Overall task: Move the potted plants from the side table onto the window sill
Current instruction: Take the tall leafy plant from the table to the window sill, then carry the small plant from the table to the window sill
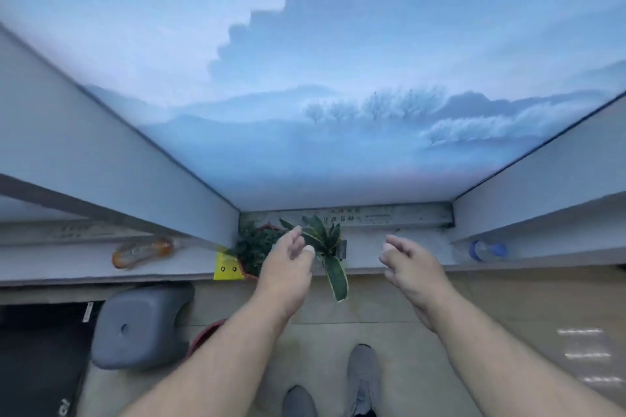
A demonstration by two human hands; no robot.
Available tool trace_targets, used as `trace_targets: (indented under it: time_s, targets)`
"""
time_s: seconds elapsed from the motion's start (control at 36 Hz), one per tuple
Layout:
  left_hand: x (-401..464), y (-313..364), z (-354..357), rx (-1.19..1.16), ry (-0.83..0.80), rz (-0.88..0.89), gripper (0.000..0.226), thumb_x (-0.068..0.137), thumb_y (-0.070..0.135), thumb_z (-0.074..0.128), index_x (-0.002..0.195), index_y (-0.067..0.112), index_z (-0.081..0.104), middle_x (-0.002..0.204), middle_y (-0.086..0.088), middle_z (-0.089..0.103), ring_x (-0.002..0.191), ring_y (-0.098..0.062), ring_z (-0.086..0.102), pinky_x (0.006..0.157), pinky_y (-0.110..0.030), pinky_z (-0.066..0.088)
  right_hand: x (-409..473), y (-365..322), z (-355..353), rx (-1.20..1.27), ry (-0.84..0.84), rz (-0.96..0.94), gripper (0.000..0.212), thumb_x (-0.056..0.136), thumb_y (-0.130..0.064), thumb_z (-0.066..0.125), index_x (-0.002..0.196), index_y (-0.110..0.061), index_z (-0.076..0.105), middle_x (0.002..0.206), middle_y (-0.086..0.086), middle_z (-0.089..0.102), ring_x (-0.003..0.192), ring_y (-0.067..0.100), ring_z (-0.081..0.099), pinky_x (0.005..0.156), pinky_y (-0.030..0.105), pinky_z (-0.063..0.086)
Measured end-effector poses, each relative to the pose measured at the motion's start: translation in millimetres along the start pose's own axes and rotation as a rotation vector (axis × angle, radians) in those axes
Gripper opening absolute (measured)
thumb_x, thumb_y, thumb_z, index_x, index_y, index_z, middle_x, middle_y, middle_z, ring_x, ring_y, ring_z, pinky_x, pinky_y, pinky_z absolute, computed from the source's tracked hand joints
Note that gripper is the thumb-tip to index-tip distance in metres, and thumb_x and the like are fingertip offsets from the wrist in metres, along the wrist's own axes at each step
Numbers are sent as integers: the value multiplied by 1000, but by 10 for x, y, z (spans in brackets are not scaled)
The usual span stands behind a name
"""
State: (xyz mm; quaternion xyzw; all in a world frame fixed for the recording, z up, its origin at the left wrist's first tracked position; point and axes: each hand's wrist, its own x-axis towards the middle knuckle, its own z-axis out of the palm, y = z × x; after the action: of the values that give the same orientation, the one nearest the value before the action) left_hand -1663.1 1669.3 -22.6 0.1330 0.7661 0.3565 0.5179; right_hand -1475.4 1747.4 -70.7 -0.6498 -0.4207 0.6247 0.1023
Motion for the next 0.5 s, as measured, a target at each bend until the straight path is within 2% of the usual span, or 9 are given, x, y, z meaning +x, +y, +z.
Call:
trace_targets:
  time_s: [0.11, 0.22, 0.28, 0.39, 0.5]
  targets:
    - [-1064, 803, -318, 22, -50, 104, 54, 97, 25, 57, 148, 31, 41, 144, 8, 51, 131, -21, 55, 112, -50, 42, -1316, -831, -336, 67, 36, -103, 42, 101, -30, 57, 141, -17, 53, 120, -6, 64, 116, 13, 63, 104, 40, 53]
    - [-1941, 1306, -513, 48, -135, 250, 54, 100, 27, 54, 151, 28, 36, 143, 7, 48, 126, -13, 52, 108, -43, 47, -2365, -1207, -574, 152, 85, -192, 49, 100, -36, 60, 144, -17, 50, 118, -8, 64, 114, 10, 64, 103, 38, 53]
    - [-2205, 1409, -534, 55, -181, 305, 53, 101, 26, 54, 151, 29, 36, 146, 7, 46, 126, -12, 52, 108, -42, 47, -2681, -1240, -634, 179, 116, -212, 50, 99, -37, 61, 144, -16, 51, 118, -6, 65, 113, 12, 65, 101, 37, 54]
    - [-2800, 1613, -523, 144, -348, 446, 53, 100, 29, 56, 150, 31, 37, 143, 10, 48, 104, -3, 60, 103, -40, 51, -3474, -1134, -783, 340, 284, -293, 52, 96, -40, 64, 142, -15, 55, 120, -3, 67, 113, 12, 67, 95, 33, 55]
    - [-3151, 1642, -372, 211, -498, 533, 56, 97, 27, 59, 149, 29, 39, 145, 7, 49, 123, -15, 57, 103, -40, 52, -4062, -897, -898, 532, 462, -342, 45, 97, -34, 64, 136, -13, 59, 118, -1, 69, 112, 14, 68, 93, 33, 55]
